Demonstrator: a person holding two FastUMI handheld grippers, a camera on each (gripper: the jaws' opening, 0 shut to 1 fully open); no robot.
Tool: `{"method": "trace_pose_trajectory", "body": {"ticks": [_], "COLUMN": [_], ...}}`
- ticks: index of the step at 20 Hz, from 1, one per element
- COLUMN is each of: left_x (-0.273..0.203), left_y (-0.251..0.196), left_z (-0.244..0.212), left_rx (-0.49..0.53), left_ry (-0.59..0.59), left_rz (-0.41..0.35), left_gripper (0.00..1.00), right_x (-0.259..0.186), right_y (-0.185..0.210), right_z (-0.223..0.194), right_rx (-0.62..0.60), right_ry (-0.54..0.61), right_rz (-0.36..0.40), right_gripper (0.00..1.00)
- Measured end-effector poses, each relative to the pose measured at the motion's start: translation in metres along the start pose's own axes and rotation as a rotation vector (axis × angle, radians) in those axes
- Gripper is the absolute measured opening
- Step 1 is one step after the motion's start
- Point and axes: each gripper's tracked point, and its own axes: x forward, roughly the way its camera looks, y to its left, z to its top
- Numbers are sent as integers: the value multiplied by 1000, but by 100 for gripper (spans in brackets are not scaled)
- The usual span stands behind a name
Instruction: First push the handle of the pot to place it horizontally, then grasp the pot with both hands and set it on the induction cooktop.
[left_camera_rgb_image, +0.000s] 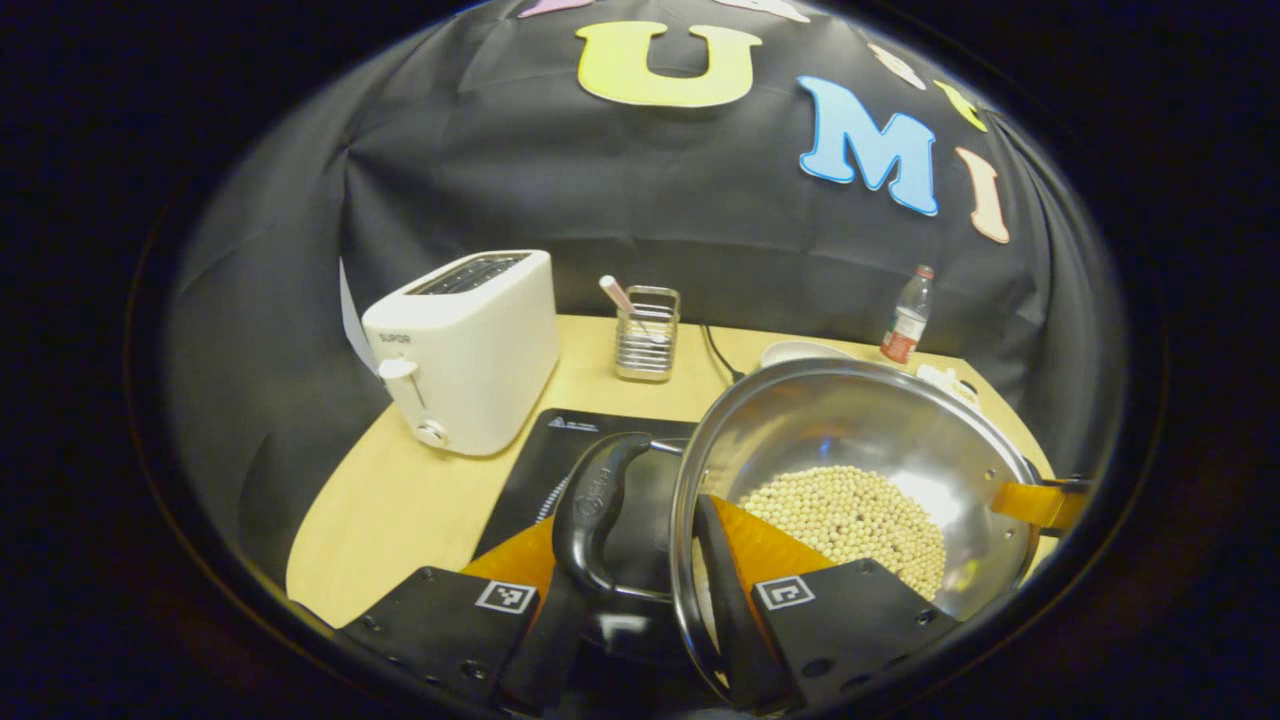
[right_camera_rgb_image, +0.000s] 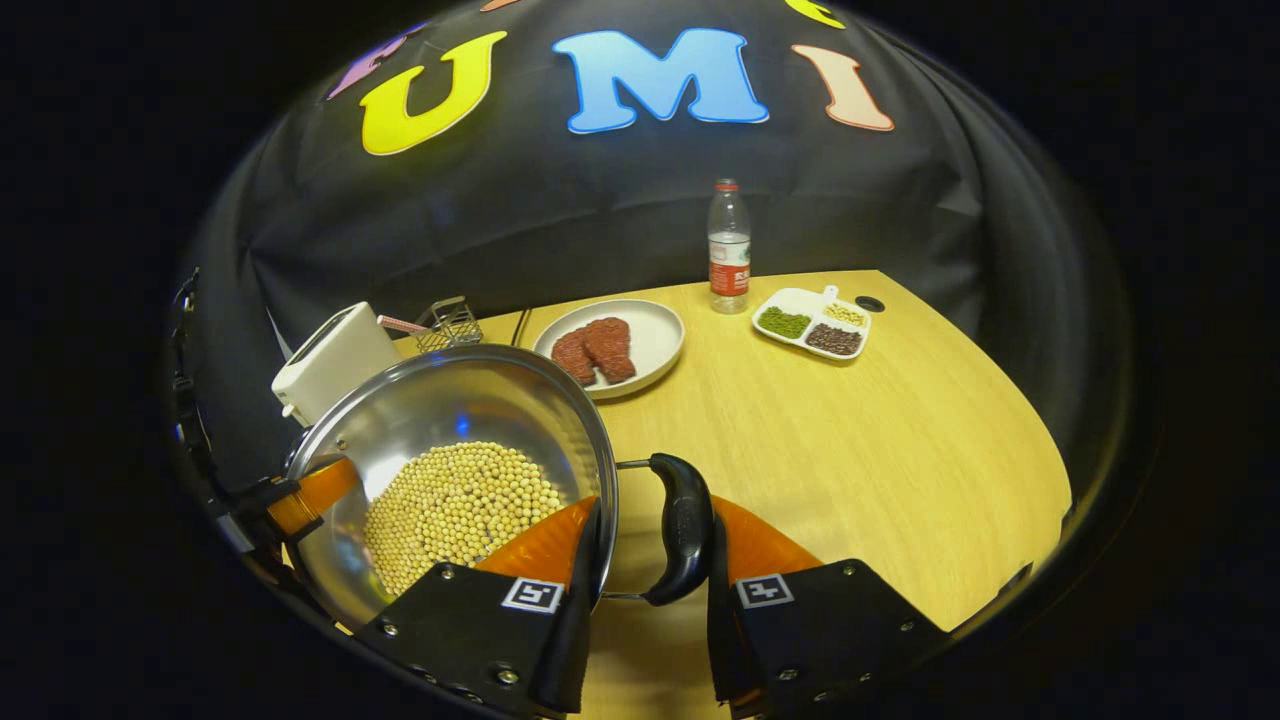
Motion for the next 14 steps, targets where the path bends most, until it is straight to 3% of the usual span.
{"method": "trace_pose_trajectory", "body": {"ticks": [1,6,10,11,14], "left_x": [3,14,12,11,5], "left_y": [9,45,69,73,84], "left_z": [1,-1,-7,-8,-17], "left_rx": [0,6,-21,-26,-62], "left_ry": [4,14,11,13,6], "left_rz": [6,35,45,47,40], "left_gripper": [62,65,62,65,61], "right_x": [4,16,20,21,24], "right_y": [8,41,58,61,66], "right_z": [-1,-9,-4,-4,-2], "right_rx": [4,26,13,3,-9], "right_ry": [-2,16,-8,-11,-17], "right_rz": [5,22,29,28,45], "right_gripper": [48,48,48,48,48]}}
